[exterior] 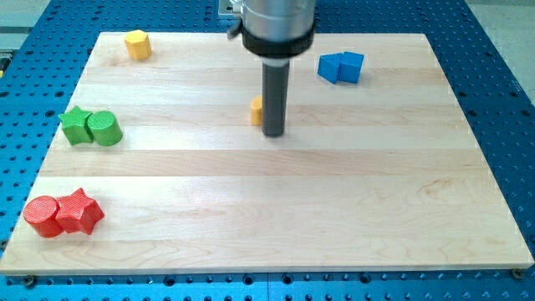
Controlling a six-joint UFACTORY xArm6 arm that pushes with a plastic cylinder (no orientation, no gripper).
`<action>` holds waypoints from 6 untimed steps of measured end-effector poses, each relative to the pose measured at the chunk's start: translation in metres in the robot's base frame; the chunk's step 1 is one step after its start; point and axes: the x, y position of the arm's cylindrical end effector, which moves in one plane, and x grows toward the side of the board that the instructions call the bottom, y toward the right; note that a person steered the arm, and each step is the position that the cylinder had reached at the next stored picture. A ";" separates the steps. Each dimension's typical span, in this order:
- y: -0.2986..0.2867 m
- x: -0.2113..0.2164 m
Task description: Place the yellow heart below the yellow hexagon
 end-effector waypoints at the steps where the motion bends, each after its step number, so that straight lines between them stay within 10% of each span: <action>1: -0.022 -0.054; 6: -0.175 -0.097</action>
